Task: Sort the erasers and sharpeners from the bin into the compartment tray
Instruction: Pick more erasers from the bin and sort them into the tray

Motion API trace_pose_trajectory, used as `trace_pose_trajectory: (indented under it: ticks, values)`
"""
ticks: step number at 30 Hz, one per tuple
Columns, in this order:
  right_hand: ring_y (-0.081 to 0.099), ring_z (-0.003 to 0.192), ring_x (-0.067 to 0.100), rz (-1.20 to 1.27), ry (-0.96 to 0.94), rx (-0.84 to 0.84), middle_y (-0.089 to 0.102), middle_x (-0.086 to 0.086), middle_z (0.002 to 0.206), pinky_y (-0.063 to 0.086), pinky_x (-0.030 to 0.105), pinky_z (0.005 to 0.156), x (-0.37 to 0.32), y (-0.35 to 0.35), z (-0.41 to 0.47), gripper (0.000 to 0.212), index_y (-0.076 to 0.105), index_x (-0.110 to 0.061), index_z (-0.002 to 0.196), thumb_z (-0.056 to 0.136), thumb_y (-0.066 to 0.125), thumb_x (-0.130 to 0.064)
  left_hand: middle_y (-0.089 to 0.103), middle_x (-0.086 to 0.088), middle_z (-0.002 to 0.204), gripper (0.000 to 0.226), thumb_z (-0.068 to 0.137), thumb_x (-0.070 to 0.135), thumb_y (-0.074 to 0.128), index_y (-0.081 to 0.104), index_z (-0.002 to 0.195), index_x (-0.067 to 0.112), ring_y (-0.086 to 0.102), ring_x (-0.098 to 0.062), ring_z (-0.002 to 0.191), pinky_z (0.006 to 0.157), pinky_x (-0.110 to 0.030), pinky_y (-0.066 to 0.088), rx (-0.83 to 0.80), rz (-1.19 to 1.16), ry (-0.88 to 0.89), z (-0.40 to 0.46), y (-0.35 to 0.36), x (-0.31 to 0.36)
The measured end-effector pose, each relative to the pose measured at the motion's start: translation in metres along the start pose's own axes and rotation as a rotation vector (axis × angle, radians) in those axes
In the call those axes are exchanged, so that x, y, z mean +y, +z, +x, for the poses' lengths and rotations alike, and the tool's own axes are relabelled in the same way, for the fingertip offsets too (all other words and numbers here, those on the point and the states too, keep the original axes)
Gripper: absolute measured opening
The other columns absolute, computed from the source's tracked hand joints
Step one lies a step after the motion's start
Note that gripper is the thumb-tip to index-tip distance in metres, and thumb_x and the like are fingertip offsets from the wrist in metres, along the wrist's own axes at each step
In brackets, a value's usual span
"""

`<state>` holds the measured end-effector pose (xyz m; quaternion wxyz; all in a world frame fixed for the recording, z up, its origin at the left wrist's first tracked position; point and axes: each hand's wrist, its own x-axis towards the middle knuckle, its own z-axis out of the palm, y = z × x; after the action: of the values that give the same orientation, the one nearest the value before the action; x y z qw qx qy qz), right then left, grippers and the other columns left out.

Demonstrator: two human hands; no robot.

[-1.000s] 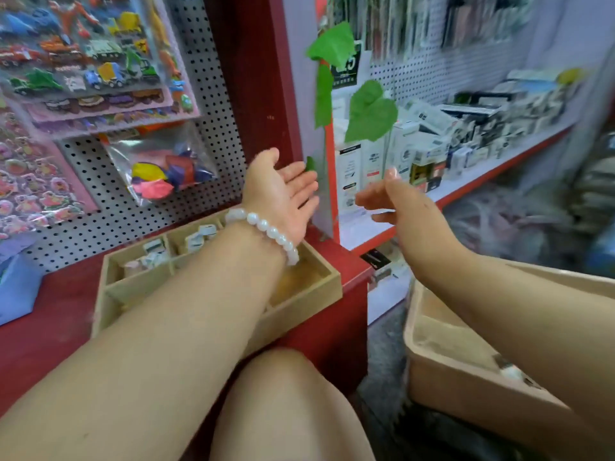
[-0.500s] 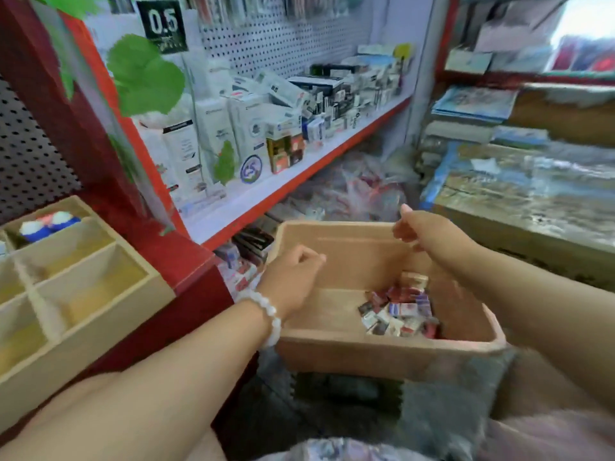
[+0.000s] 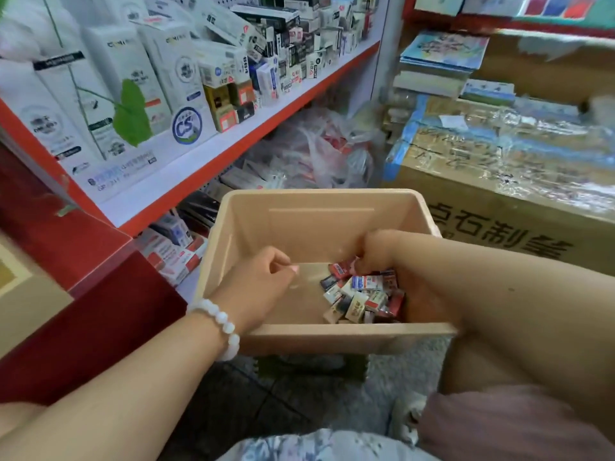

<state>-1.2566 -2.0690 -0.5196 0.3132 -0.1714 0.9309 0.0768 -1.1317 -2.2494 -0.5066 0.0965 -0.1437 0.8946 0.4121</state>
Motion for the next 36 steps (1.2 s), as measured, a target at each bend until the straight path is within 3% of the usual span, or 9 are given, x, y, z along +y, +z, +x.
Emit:
trace_pose_trajectory:
  ticks: [4, 7, 8, 11, 16, 23, 30, 36]
  values:
    - [0.047, 0.123, 0.028, -0.064, 0.044, 0.019, 0.046, 0.009, 0.138, 0.039, 0.033, 0.103, -0.004, 0.011, 0.016, 0.070, 0.048, -0.019, 0.136, 0.080, 0.062, -0.057, 0.059, 0.011, 0.096, 0.017, 0.092, 0.041, 0.053, 0.055, 0.104, 0.030, 0.056, -0.006, 0.088, 0.069, -0.021, 0.040, -0.086, 0.077, 0.050, 0.007, 0.007, 0.002]
    - [0.050, 0.117, 0.030, -0.052, 0.136, -0.036, 0.037, 0.008, 0.139, 0.044, 0.036, 0.101, -0.006, 0.026, 0.031, 0.104, 0.026, -0.023, 0.147, 0.064, 0.072, -0.064, 0.059, 0.013, 0.097, 0.018, 0.091, 0.043, 0.053, 0.054, 0.105, 0.031, 0.055, -0.004, 0.088, 0.073, -0.022, 0.042, -0.118, 0.125, 0.086, 0.011, 0.011, 0.002]
    - [0.050, 0.117, 0.030, -0.078, 0.132, -0.063, 0.036, 0.008, 0.140, 0.045, 0.038, 0.101, -0.007, 0.029, 0.034, 0.105, 0.023, -0.024, 0.148, 0.064, 0.072, -0.064, 0.059, 0.013, 0.098, 0.018, 0.091, 0.043, 0.054, 0.054, 0.105, 0.031, 0.056, -0.005, 0.090, 0.076, -0.024, 0.043, -0.121, 0.133, 0.092, 0.012, 0.012, 0.002]
    - [0.046, 0.123, 0.029, -0.164, 0.081, -0.096, 0.037, 0.008, 0.143, 0.044, 0.038, 0.101, -0.012, 0.032, 0.043, 0.090, 0.032, -0.024, 0.147, 0.073, 0.066, -0.063, 0.060, 0.012, 0.097, 0.020, 0.090, 0.043, 0.054, 0.055, 0.105, 0.030, 0.057, -0.006, 0.089, 0.074, -0.023, 0.041, -0.135, 0.128, 0.085, 0.015, 0.012, 0.002]
    - [0.026, 0.134, 0.030, -0.218, 0.037, -0.052, 0.035, 0.007, 0.145, 0.034, 0.042, 0.107, -0.019, 0.034, 0.047, 0.087, 0.031, -0.031, 0.145, 0.072, 0.062, -0.068, 0.063, 0.006, 0.098, 0.020, 0.089, 0.042, 0.056, 0.057, 0.102, 0.027, 0.062, -0.013, 0.091, 0.081, -0.029, 0.048, -0.158, 0.033, 0.055, 0.021, 0.015, -0.002]
    - [0.043, 0.124, 0.029, -0.078, -0.025, 0.012, 0.046, 0.005, 0.134, 0.040, 0.040, 0.103, -0.018, 0.042, 0.053, 0.079, 0.040, -0.031, 0.140, 0.072, 0.068, -0.058, 0.063, 0.005, 0.092, 0.017, 0.086, 0.043, 0.057, 0.057, 0.094, 0.028, 0.064, -0.017, 0.092, 0.081, -0.039, 0.054, -0.184, -0.060, 0.028, 0.025, 0.017, -0.008]
    - [0.030, 0.131, 0.034, -0.159, -0.120, 0.043, 0.033, 0.005, 0.143, 0.037, 0.046, 0.100, -0.018, 0.049, 0.058, 0.074, 0.033, -0.034, 0.142, 0.076, 0.061, -0.055, 0.064, 0.003, 0.094, 0.016, 0.088, 0.041, 0.056, 0.059, 0.093, 0.026, 0.065, -0.018, 0.092, 0.087, -0.046, 0.052, -0.196, -0.066, 0.007, 0.024, 0.015, -0.005]
    - [0.029, 0.128, 0.041, -0.201, -0.088, -0.016, 0.029, 0.010, 0.142, 0.034, 0.049, 0.105, -0.021, 0.051, 0.061, 0.091, 0.028, -0.035, 0.143, 0.067, 0.066, -0.068, 0.064, 0.001, 0.097, 0.018, 0.090, 0.040, 0.054, 0.059, 0.096, 0.023, 0.064, -0.019, 0.093, 0.088, -0.045, 0.052, -0.203, -0.062, -0.011, 0.022, 0.014, -0.003]
